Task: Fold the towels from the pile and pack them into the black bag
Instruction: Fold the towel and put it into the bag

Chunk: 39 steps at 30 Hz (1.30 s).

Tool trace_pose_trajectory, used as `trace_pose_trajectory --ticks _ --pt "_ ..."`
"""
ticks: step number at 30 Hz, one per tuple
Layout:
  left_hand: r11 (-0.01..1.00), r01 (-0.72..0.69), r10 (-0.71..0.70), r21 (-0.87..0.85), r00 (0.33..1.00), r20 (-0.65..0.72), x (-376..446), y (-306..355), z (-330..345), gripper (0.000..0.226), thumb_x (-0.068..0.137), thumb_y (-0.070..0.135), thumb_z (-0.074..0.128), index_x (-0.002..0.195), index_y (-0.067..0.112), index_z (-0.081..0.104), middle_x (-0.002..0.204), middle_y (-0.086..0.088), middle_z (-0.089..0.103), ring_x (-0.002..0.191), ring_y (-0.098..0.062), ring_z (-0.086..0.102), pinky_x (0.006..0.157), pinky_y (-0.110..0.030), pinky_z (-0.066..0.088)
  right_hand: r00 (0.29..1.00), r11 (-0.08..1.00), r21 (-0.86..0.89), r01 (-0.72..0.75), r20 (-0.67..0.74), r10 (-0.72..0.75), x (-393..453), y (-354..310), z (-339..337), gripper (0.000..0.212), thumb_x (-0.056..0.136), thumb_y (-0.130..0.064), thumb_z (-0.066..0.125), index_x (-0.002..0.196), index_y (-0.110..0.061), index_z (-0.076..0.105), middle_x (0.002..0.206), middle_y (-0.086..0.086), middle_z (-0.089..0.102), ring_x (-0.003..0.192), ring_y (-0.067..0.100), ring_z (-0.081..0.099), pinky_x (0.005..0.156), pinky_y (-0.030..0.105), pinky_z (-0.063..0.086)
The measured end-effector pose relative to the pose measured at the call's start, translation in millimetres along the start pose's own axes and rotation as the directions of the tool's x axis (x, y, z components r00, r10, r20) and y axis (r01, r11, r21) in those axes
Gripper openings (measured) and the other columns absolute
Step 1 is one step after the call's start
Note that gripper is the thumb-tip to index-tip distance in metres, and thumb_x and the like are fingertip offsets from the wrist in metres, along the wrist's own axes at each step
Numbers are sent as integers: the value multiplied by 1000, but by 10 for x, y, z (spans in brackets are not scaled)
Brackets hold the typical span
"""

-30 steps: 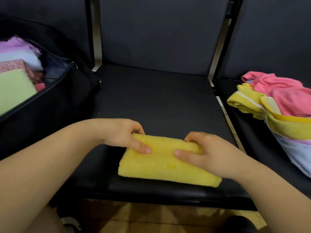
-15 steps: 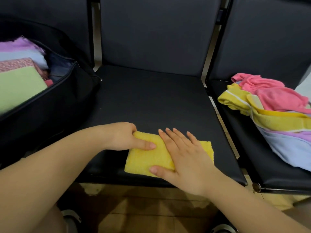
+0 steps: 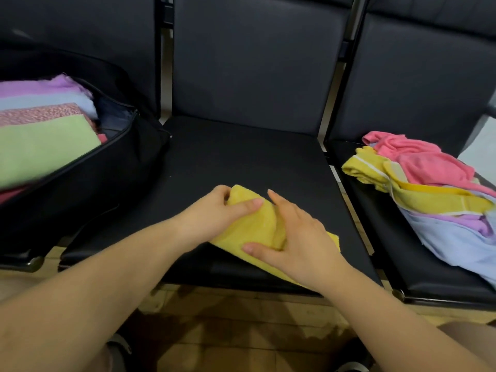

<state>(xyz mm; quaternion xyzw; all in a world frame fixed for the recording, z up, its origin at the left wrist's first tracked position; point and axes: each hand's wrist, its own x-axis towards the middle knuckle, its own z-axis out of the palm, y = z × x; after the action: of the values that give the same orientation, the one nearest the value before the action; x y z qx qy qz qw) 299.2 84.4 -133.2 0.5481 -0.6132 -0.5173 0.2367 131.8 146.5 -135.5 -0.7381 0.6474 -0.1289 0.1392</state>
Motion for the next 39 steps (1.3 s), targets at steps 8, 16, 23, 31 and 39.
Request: trace_pose_trajectory --ticks 8,16,23,31,39 --pt "857 -508 515 86 848 -127 -125 125 -183 20 84 47 64 98 33 57 90 13 64 85 -1 60 75 -27 51 997 975 220 -13 78 -5 360 -165 -349 103 47 -80 65 138 -47 30 128 -20 51 122 13 47 101 42 44" --pt "713 -555 687 428 673 -274 -167 261 -714 54 74 74 36 92 28 57 72 8 60 72 -5 58 67 -27 47 971 951 292 96 184 -155 788 -735 -504 51 58 -63 74 104 -42 62 98 -17 68 91 1 64 84 32 54" --pt "794 -511 598 331 557 -576 -93 209 -1463 58 79 67 48 75 9 48 61 -8 44 57 -16 45 58 -35 40 934 962 269 46 329 -137 1312 -1086 -552 42 65 -57 73 100 -36 66 96 -15 72 86 2 68 82 28 56" --pt "918 -396 218 1 504 -835 50 -36 -2223 52 88 53 56 83 1 52 71 4 43 58 -4 37 58 -17 34 945 964 245 107 275 -175 1977 -1632 -782 62 55 -58 70 106 -25 62 102 -8 68 92 9 66 83 30 55" --pt "837 -325 -107 -441 692 -714 86 -201 -2585 32 88 53 57 74 24 52 86 6 58 79 -10 56 72 -27 46 984 793 607 42 111 -137 2512 -1932 -498 55 74 -47 71 119 -19 58 110 0 70 98 19 68 90 42 54"
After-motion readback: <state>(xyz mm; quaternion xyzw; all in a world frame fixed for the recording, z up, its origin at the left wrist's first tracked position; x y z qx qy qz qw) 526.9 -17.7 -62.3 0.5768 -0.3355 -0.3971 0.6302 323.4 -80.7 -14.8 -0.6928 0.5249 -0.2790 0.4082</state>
